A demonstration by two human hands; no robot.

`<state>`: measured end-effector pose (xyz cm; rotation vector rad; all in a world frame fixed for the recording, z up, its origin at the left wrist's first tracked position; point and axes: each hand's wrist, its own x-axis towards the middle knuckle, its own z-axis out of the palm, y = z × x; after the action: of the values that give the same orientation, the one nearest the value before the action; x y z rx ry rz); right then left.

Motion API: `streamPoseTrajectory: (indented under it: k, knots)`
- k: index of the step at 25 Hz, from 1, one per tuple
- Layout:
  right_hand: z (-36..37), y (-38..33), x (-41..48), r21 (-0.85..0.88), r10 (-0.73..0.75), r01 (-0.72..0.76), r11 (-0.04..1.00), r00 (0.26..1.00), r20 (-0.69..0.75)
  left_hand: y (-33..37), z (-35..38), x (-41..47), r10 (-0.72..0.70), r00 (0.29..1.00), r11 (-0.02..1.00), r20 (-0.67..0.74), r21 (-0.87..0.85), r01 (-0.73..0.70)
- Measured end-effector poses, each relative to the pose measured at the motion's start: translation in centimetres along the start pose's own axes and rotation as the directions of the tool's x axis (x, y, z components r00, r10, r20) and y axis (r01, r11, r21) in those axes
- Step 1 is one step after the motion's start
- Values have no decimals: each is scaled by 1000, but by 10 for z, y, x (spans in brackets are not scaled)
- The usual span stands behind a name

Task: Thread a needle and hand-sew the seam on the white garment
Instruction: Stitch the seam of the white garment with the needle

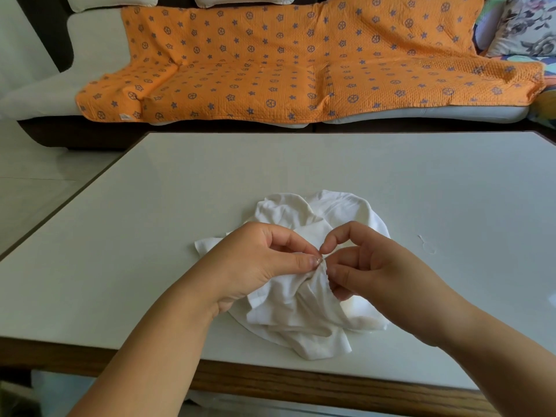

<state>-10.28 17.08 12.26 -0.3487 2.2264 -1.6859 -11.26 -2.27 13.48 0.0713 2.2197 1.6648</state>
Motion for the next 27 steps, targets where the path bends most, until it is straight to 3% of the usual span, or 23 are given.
streamPoseTrajectory:
  k: [4, 8, 12, 14, 15, 18, 21, 22, 25, 27]
  knots:
    - [4, -3, -5, 8, -45, 46, 999, 999, -3, -1, 0, 2, -2, 1000, 1000, -18, -9, 2]
    - [10, 0, -4, -108, -88, 82, 991, 995, -51, -3, 1, 3, -16, 1000, 1000, -18, 0, 16]
    - [11, 5, 5, -164, -123, 82, 983, 957, -264, -3, 1, 3, -25, 999, 1000, -38, 10, 25]
    - [-2, 2, 12, 9, -57, 68, 998, 903, -426, -3, 0, 3, -22, 998, 1000, -56, 10, 23]
    - [-12, 0, 15, 173, 12, 73, 982, 896, -445, -3, -1, 3, -20, 998, 1000, -62, 5, 21]
    - [-39, -8, 18, 682, 158, 110, 723, 935, -318, -3, -3, 2, -15, 998, 1000, -69, -17, 14]
    - [-51, -5, 23, 809, 191, 144, 571, 934, -301, -2, -6, 1, -16, 998, 999, -60, -47, 13]
    - [-53, -2, 25, 792, 184, 164, 588, 926, -328, -2, -6, 0, -17, 999, 998, -52, -55, 14]
    - [-57, 9, 32, 581, 174, 172, 796, 853, -492, -1, -8, -2, -17, 999, 997, -34, -79, 14]
    - [-58, 14, 34, 448, 159, 149, 882, 799, -579, -2, -9, -2, -21, 999, 994, -33, -108, 17]
